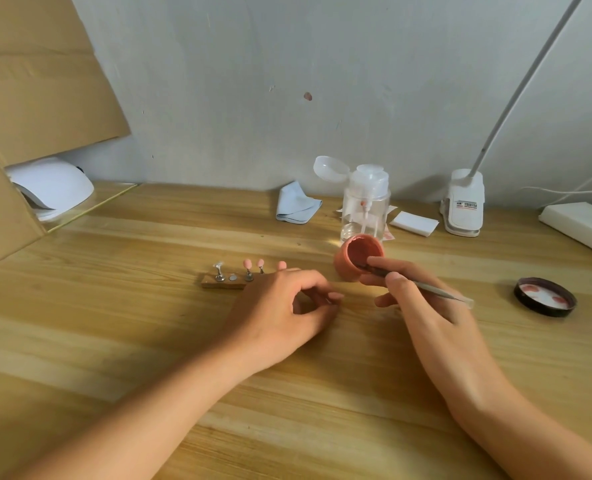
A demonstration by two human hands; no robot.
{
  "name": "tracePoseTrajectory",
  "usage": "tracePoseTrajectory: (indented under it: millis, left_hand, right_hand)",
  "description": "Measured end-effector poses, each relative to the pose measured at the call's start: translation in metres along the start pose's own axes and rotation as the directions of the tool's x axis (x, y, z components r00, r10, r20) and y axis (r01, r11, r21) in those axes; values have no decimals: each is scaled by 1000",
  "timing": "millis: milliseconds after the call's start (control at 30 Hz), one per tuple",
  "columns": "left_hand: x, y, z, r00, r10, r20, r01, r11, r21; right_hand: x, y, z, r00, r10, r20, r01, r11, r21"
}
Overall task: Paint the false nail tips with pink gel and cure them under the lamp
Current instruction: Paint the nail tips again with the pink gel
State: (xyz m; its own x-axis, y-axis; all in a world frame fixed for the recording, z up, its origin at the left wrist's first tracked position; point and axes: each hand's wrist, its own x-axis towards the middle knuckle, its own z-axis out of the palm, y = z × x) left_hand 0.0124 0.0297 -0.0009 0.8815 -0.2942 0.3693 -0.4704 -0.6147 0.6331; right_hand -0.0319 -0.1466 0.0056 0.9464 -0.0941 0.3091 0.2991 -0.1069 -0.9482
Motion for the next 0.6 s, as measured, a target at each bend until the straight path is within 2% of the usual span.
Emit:
tracePoseTrajectory:
  millis: [400, 500, 600]
  left_hand:
    - [-1, 4, -3, 1000, -5, -13, 5, 1000, 7]
    - [0, 5, -3, 1000, -10, -10, 11, 1000, 3]
    - [-1, 6, -3, 1000, 9, -2, -9, 1000, -8]
  right_hand:
    - [-2, -7, -3, 992, -42, -118, 49, 997, 60]
    - [-2, -6, -2, 988, -17, -151, 30, 996, 82]
    - [-3, -7, -1, 992, 19, -127, -5, 994, 113]
